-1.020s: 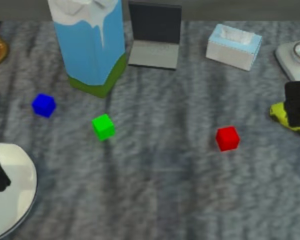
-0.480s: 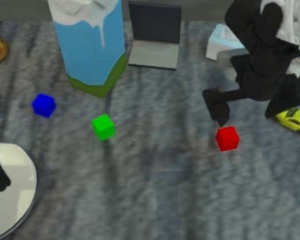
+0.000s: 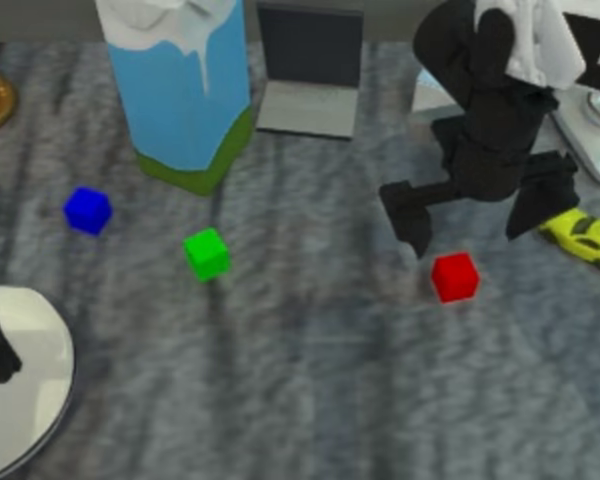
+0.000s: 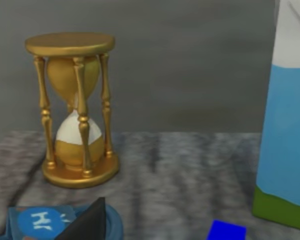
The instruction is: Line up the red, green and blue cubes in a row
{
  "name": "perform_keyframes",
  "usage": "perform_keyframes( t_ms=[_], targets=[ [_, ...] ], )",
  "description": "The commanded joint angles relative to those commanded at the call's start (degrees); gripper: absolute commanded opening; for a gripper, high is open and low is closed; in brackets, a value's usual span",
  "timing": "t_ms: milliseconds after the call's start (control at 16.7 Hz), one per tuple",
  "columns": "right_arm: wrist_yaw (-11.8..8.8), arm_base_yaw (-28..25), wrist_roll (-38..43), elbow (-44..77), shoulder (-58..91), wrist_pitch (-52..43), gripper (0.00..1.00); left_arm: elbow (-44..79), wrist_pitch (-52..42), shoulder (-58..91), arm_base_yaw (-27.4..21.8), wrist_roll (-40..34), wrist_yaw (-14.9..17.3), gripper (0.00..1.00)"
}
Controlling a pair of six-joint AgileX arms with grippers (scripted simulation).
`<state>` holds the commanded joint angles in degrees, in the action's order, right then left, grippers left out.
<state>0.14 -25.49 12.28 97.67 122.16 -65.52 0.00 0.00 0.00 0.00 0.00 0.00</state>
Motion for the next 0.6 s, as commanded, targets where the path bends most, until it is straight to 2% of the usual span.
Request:
perform_keyframes(
  t_ms=[240, 600],
  targets=[
    [0.0, 0.2, -0.1, -1.9, 0.8, 2.4, 1.0, 0.0, 0.0, 0.0, 0.0, 0.0, 0.0, 1.0],
    [0.1, 0.0, 0.1, -9.6, 6.0, 16.0, 1.0, 0.0, 0.0, 0.0, 0.0, 0.0, 0.0, 1.0]
  ],
)
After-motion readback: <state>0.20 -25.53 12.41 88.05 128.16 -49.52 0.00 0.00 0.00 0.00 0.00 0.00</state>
